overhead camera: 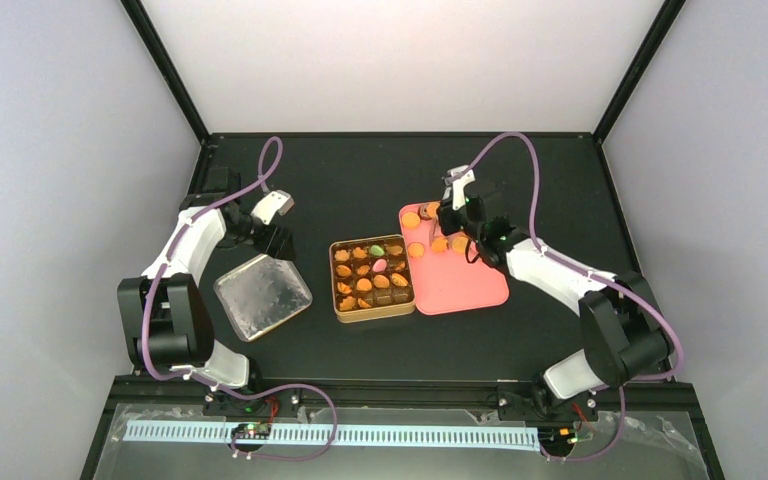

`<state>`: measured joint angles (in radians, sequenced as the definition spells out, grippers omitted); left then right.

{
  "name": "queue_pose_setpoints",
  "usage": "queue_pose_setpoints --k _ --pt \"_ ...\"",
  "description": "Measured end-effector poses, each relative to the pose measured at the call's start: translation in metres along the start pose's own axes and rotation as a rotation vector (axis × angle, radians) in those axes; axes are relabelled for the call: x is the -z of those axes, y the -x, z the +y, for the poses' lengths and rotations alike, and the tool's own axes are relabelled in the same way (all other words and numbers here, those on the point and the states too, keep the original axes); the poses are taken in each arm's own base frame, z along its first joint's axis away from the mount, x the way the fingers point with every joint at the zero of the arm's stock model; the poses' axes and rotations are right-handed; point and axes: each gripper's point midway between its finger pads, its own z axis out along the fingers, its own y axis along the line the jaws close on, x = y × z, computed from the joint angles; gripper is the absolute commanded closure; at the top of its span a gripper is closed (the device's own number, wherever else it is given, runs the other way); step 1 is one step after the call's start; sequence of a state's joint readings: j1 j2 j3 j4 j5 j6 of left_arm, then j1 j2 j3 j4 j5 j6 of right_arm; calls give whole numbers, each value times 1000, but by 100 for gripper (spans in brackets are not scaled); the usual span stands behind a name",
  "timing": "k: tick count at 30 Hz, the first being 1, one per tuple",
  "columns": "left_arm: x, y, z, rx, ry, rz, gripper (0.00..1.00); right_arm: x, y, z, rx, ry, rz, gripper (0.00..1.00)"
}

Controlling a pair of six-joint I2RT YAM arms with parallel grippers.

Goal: Pack the cookies
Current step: Pick up the fake cookies from the plate.

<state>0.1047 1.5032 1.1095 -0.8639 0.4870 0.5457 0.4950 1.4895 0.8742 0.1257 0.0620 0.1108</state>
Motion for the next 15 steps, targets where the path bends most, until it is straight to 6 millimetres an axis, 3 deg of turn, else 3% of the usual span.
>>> queue_pose_setpoints --k 7,15 --pt "0 0 0 0 0 0 17 0 0 4 2 14 7 98" --pt "0 0 0 1 -1 0 18 19 14 9 6 28 -21 99"
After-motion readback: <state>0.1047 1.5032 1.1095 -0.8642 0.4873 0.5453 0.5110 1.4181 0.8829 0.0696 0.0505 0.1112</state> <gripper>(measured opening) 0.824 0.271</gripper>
